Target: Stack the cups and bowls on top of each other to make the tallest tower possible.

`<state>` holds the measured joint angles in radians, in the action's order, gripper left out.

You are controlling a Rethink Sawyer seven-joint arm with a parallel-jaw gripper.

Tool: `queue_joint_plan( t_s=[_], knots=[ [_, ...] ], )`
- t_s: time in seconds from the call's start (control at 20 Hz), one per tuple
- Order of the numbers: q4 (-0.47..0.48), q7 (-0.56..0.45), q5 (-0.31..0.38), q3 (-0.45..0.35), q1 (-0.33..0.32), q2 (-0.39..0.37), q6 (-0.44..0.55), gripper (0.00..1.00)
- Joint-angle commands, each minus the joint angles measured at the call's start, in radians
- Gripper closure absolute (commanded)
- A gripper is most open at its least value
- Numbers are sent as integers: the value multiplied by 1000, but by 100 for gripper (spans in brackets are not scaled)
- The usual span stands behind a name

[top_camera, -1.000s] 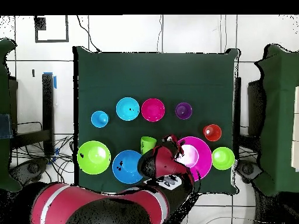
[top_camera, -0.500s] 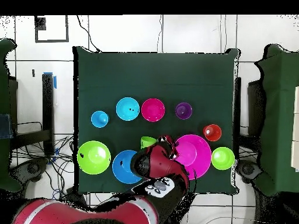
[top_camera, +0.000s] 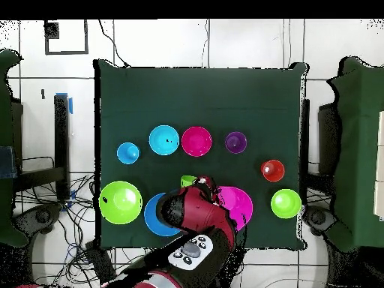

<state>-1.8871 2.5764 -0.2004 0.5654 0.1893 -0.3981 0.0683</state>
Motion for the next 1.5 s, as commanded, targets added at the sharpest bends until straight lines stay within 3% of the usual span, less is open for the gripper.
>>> queue_joint_plan(
  t_s=[0.05,0.45,0.7,0.95,1.1,1.3,1.5],
  knots=[
    [80,93,-31,-106,-1,26,55,100],
    [70,145,-71,-133,18,66,-4,100],
    [19,105,-42,-145,10,6,28,100],
    [-103,1,53,-160,-52,-174,120,100],
    [-165,-65,103,-105,-62,-313,247,100],
    [-167,-118,166,-22,-35,-456,446,100],
    [-139,-159,213,-6,-41,-565,621,100]
  ],
)
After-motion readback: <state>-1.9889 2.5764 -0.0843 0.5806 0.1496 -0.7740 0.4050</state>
